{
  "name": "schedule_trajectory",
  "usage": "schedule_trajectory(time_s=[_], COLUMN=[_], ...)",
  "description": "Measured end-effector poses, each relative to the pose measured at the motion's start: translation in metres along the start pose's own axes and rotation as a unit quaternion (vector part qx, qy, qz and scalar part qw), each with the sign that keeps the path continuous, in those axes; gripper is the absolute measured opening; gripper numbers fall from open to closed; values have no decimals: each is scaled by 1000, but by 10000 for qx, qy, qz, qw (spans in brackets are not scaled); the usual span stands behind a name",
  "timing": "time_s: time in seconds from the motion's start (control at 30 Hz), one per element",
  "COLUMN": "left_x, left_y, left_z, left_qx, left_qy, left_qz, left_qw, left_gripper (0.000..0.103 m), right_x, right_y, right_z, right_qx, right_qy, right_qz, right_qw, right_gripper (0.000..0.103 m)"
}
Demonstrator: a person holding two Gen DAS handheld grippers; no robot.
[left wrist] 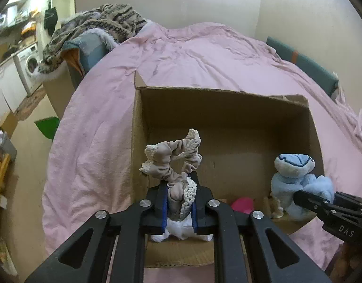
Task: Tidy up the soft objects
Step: 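Carry the blue plush and grey scrunchie into the box with both tools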
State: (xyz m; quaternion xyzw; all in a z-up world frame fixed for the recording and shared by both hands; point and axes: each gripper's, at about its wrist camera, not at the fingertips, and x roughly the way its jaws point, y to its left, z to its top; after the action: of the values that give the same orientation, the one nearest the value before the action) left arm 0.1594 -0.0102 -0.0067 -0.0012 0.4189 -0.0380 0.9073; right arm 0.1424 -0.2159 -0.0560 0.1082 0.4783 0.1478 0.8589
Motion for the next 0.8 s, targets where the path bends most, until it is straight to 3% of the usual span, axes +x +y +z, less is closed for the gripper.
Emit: schedule_trajectory(time_s=[0.3, 0.8], left_x=[2, 4], left_y=[-6, -4], left_z=[-5, -7], left_qx=[121, 98], left_qy=[27, 99], left_qz=[-97, -21], left_qw=[9999, 9999], left_gripper=[13, 21], right_x=[7, 5], right_y=[7, 0], right_z=[-7, 2], right_qx=[-226, -22], right_qy=[177, 13], right_qz=[-125, -203], right_qw=[9995, 9998], right_gripper=[28, 35])
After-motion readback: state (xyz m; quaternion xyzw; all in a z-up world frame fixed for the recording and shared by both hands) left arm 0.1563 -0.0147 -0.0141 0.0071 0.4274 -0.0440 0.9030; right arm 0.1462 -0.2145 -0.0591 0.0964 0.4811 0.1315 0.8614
